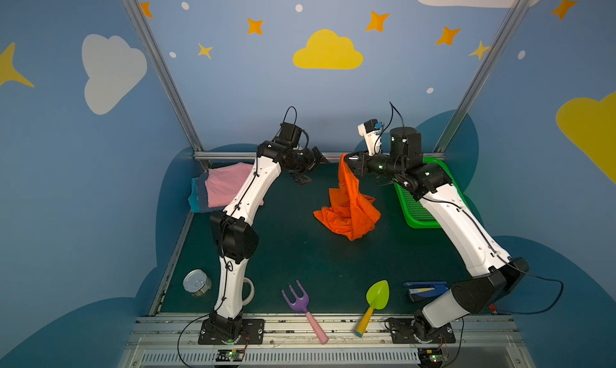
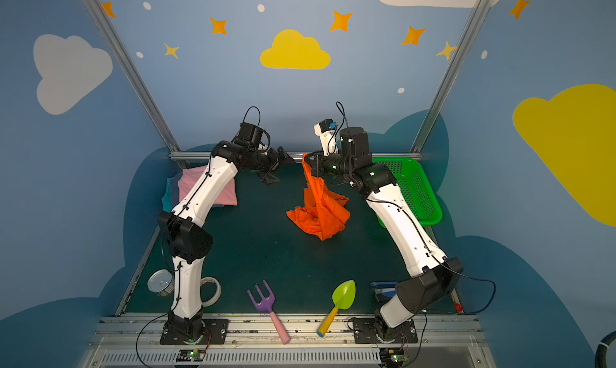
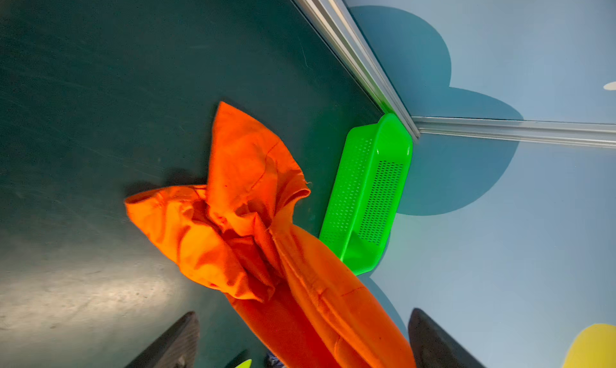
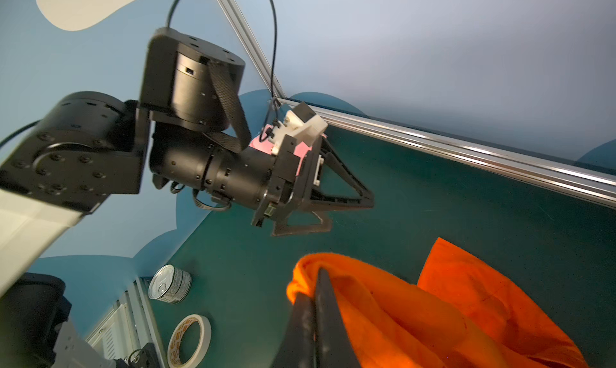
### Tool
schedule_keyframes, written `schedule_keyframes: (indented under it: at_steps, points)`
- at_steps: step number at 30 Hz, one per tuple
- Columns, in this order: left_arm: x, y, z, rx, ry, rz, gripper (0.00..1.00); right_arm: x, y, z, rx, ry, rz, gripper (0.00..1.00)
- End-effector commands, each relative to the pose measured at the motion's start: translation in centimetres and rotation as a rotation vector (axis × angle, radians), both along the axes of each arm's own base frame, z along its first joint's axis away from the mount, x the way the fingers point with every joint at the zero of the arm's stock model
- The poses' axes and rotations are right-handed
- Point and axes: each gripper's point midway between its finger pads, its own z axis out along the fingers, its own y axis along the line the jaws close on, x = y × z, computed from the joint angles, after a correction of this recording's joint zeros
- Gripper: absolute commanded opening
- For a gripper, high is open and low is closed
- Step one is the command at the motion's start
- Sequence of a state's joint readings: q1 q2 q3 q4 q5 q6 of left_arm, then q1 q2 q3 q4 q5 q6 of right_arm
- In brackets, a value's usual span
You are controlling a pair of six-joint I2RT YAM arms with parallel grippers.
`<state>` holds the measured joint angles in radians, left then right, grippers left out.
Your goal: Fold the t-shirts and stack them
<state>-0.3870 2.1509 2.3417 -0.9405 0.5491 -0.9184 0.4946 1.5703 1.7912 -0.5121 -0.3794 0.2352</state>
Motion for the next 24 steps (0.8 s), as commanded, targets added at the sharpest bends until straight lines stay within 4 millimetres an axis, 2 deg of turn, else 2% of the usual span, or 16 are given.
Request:
schedule_keyframes:
  at_steps: [1, 5, 6, 7, 8, 10, 11, 12, 15, 20, 23, 24]
  points:
    - [-0.2, -3.7, 1.5, -0.114, 0.008, -0.049, 0.97, -1.1, 0.4, 1.8, 0.038, -0.047, 0.034, 0.00]
    - [-0.4, -6.3, 2.1, -0.157, -0.001, -0.097, 0.95, -1.5, 0.8, 1.4, 0.045, -0.041, 0.058, 0.00]
    - [-0.4, -6.8, 2.5, -0.172, -0.009, -0.109, 0.93, -1.6, 0.9, 1.4, 0.049, -0.040, 0.061, 0.00]
    - [-0.5, -7.5, 2.8, -0.194, -0.010, -0.125, 0.87, -1.6, 0.9, 1.2, 0.050, -0.037, 0.063, 0.00]
    - [-0.5, -8.0, 3.1, -0.217, -0.013, -0.140, 0.71, -1.7, 0.9, 1.2, 0.050, -0.038, 0.062, 0.00]
    - [-0.8, -8.6, 3.5, -0.237, -0.011, -0.155, 0.27, -1.7, 0.7, 1.2, 0.045, -0.043, 0.053, 0.00]
    - [-0.9, -8.6, 3.8, -0.239, -0.013, -0.158, 0.10, -1.7, 0.5, 1.3, 0.039, -0.051, 0.045, 0.00]
    - [-0.9, -8.3, 4.1, -0.235, -0.018, -0.157, 0.04, -1.8, 0.3, 1.4, 0.034, -0.057, 0.038, 0.00]
    - [-0.5, -6.2, 5.3, -0.212, -0.042, -0.124, 0.04, -2.1, -0.5, 1.5, 0.022, -0.075, 0.015, 0.00]
    - [0.3, -1.6, 8.8, -0.180, -0.135, -0.037, 0.04, -2.7, -1.6, 0.8, 0.021, -0.082, -0.026, 0.00]
    - [-0.2, -0.3, 9.6, -0.150, -0.162, -0.022, 0.05, -2.7, -1.9, 1.3, 0.021, -0.094, -0.037, 0.00]
    - [-0.5, -0.1, 9.3, -0.136, -0.154, -0.023, 0.18, -2.6, -1.9, 1.6, 0.021, -0.098, -0.037, 0.00]
